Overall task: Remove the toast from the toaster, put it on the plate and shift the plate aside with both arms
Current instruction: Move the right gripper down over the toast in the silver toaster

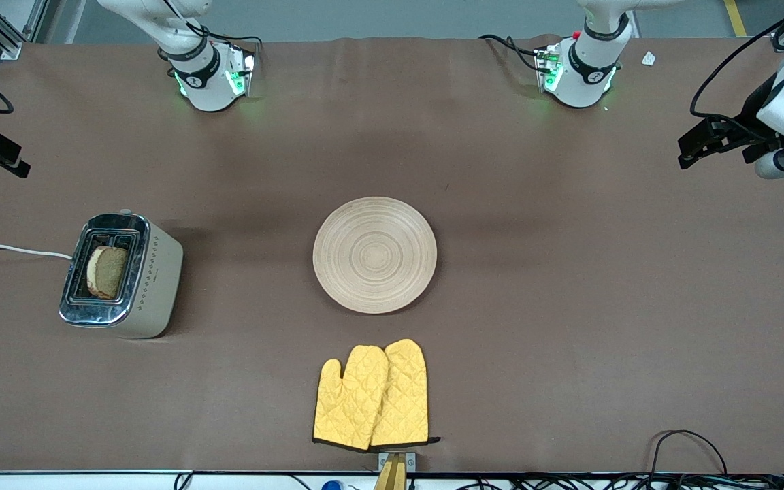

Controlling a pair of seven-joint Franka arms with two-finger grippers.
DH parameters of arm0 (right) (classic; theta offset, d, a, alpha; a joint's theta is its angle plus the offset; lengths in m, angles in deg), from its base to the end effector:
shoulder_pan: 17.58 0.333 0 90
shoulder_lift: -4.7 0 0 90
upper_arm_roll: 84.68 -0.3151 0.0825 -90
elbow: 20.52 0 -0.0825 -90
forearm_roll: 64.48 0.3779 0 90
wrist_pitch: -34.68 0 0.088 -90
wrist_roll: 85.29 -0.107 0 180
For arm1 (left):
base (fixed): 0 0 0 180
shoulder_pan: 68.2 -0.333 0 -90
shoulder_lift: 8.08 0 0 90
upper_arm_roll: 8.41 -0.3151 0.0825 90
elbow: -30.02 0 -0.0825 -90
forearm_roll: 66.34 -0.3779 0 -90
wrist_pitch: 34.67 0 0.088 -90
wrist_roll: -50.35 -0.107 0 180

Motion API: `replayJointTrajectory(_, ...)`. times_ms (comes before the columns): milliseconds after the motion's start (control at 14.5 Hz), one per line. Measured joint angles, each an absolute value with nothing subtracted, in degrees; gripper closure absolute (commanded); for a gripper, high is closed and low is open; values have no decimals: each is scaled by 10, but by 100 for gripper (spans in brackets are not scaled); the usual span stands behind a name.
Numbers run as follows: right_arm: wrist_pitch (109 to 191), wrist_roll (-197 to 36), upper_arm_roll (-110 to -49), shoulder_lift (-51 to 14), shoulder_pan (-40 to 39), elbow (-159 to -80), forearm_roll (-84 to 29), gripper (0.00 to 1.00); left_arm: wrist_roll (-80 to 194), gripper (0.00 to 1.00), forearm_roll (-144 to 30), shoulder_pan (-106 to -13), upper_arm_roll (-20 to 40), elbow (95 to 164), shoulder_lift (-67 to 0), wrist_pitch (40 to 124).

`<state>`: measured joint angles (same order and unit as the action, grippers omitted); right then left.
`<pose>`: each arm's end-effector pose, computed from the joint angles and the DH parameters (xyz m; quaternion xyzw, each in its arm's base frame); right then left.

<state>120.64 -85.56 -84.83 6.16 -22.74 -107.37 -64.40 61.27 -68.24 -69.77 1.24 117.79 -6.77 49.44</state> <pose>0.5315 -0.0464 0.6566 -0.9989 0.0460 -0.0050 0.0005 0.5261 -0.0720 0.6450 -0.9993 -0.0262 0.0173 0.0216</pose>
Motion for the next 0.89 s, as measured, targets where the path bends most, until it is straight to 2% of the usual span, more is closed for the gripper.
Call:
replayJointTrajectory(482,1212,-856,-848,49,-227,-1074,-644,0,613,0,-682,-697,16,1177,-68,494)
replayJointTrajectory(688,1241,-856,-848,-5,-227,-1075,-640,0,613,0,-682,-698,16,1176,-68,489)
replayJointTrajectory(894,1289,-856,-849,-94,-228,-1078,-631,0,613,0,-682,-697,16,1169,-68,474)
